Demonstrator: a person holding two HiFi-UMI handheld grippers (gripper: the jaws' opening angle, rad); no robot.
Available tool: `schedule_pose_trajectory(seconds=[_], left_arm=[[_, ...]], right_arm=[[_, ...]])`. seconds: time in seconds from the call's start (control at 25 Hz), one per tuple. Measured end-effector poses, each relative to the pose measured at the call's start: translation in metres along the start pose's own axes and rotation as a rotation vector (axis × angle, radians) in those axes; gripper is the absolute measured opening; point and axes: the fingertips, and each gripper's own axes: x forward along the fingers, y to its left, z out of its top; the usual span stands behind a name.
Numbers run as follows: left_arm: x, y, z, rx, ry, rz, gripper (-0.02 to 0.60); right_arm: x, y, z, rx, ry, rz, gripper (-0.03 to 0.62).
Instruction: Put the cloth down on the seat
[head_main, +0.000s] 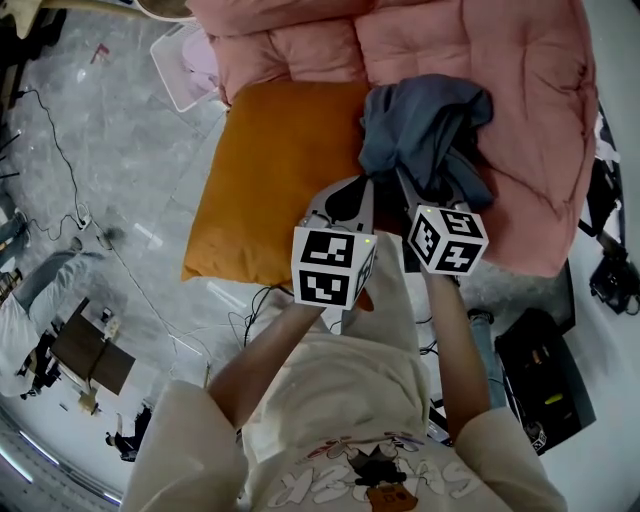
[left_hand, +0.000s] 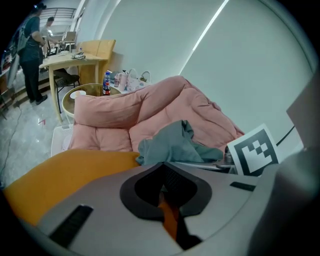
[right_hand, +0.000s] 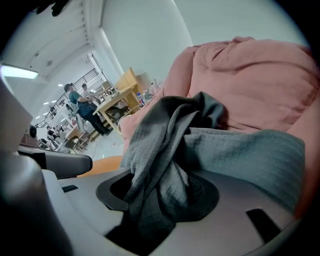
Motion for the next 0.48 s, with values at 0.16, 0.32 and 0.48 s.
schedule_pose_trajectory(seconds=[0.16,0.32,0.48], left_arm=[[0.003,0.006,0.001,-0.019,-0.002,-0.013,0.005],[0.003,0.009,0.002,-0.033,-0.008,-0.027,0.005],[0.001,0.011,0.004,-0.033,-0.016,-0.043,0.005]], right_arm=[[0.021,0.000,-0.004,0.009,0.033,-0.015,0.222],[0.042,-0.003,-0.008,0.028,0.048,-0.036,0.225],[0.059,-0.007,-0.012,0.068,0.070,-0.035,0.235]])
